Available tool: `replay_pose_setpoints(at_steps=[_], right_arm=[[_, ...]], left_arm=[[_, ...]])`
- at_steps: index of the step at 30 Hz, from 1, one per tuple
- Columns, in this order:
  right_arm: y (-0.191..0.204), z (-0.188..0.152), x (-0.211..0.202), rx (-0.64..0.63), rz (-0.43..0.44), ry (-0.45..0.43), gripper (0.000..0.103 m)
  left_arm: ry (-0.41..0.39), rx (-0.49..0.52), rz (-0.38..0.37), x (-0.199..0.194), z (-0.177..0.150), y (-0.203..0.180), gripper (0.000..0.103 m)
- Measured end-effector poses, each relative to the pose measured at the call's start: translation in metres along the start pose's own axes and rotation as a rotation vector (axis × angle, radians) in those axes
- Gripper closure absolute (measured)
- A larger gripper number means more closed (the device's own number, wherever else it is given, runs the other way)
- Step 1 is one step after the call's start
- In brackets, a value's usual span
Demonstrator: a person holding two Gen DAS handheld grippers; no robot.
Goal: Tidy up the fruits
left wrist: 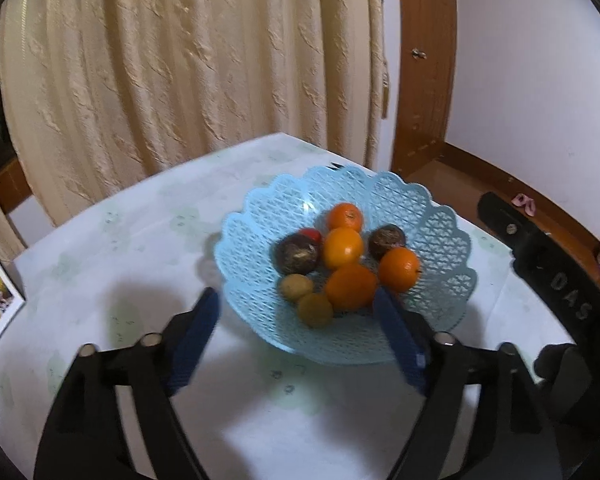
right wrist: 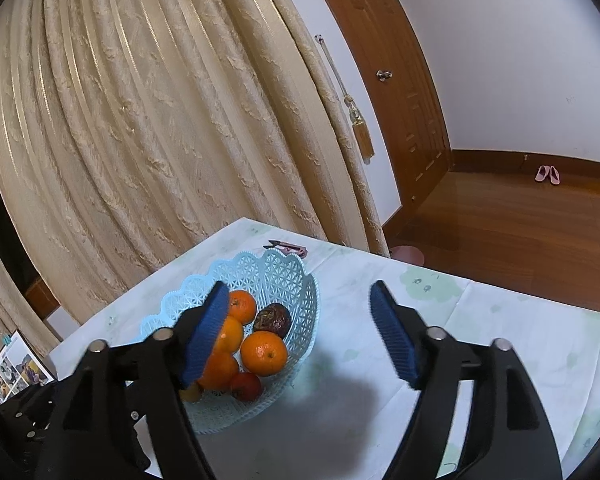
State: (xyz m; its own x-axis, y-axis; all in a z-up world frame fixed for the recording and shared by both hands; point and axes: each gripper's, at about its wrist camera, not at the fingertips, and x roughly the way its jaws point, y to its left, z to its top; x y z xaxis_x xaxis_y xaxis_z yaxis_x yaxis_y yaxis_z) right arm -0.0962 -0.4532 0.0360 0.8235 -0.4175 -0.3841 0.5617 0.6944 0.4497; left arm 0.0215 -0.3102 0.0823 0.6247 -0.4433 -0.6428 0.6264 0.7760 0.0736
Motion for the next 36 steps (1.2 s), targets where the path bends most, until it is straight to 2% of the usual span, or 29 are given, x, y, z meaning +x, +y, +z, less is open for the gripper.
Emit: replay_pose_setpoints(at_steps=[3,10,16,25,31,36], right_arm=[[0.0,0.001,-0.001,0.006,0.011,-0.005,0.019],[0.007,-0.001,0.0,-0.026,0.061,0.019,0.009],[0.018,-0.009,0.0,-0.092,0.095,0.061,0.008],[0.044,-0.021,-0.009,-0.246,0.06,0.014,0.008],[0.046,-0.024,-0.006,-0.261,0.057,0.025,0.008],[0.047,-0.024,-0.004,-0.27,0.06,0.032,0.008]], left_arm=[[-0.025,0.011,0.064,-0.002,-0.001,0.002,0.012],[-0.049,-0.029,0.169,-0.009,-0.008,0.018,0.012],[-0.088,-0.02,0.261,-0.017,-0.013,0.026,0.009],[-0.128,-0.015,0.337,-0.025,-0.014,0.036,0.005],[-0.137,0.007,0.399,-0.024,-0.015,0.037,0.005],[-0.131,0.002,0.4,-0.024,-0.015,0.04,0.005]])
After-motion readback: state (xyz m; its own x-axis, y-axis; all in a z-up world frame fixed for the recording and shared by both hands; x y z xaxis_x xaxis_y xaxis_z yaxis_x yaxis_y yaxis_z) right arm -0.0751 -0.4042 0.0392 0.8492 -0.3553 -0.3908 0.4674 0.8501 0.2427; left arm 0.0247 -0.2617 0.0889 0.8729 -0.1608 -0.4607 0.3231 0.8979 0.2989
